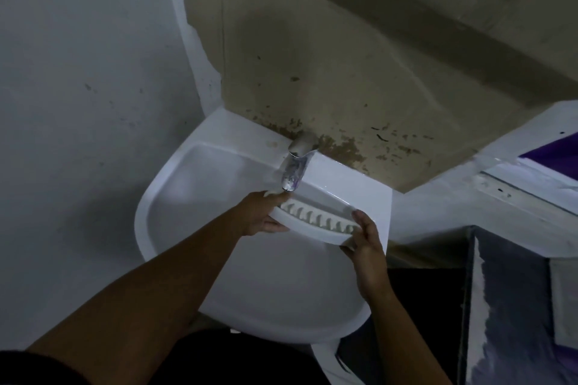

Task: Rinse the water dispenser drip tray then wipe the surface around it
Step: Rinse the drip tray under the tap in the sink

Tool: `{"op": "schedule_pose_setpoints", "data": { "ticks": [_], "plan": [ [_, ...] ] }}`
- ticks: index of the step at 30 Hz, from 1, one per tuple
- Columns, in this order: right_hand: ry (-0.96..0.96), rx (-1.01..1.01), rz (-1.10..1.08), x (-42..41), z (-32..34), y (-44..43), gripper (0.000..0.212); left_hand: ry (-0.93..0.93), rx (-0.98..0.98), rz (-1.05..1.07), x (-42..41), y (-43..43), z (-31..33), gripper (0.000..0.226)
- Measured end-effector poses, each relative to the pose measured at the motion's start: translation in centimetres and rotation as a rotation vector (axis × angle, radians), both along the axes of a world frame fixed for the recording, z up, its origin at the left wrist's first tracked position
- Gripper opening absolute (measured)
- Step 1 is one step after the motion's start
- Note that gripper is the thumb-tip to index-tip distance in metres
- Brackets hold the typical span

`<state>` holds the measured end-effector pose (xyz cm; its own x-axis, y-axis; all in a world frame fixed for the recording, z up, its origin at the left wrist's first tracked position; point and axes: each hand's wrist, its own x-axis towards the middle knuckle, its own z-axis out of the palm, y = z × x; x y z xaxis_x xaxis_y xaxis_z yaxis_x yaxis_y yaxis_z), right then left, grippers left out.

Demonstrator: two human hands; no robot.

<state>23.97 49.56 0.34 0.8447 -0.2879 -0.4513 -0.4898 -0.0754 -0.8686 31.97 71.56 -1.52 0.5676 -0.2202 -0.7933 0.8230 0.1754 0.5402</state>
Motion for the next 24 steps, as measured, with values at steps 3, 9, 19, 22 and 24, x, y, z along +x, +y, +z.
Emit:
{"op": "schedule_pose_setpoints", "data": {
  "ticks": [3, 9, 19, 22, 24],
  "plan": [
    [0.057, -0.097, 0.067, 0.5, -0.9, 1.3, 0.036, -0.192, 0.022, 0.015, -0.6, 0.7, 0.0, 0.036],
    [0.105, 0.021, 0.095, 3.2, -1.2, 4.4, 0.076, -0.246, 0.029, 0.209, -2.1, 2.8, 0.6, 0.022],
    [0.077, -0.109, 0.344, 6.0, -1.7, 10.7, 0.083, -0.246, 0.117, 0.446, -4.9, 6.9, 1.2, 0.026],
    [0.117, -0.005, 0.335, 6.1, -2.2, 11.1, 0.069, -0.250, 0.159, 0.460, -5.4, 8.1, 1.1, 0.026],
    [0.156, 0.070, 0.311, 6.4, -2.6, 11.2, 0.047, -0.239, 0.164, 0.502, -5.9, 8.6, 1.0, 0.026]
  ]
}}
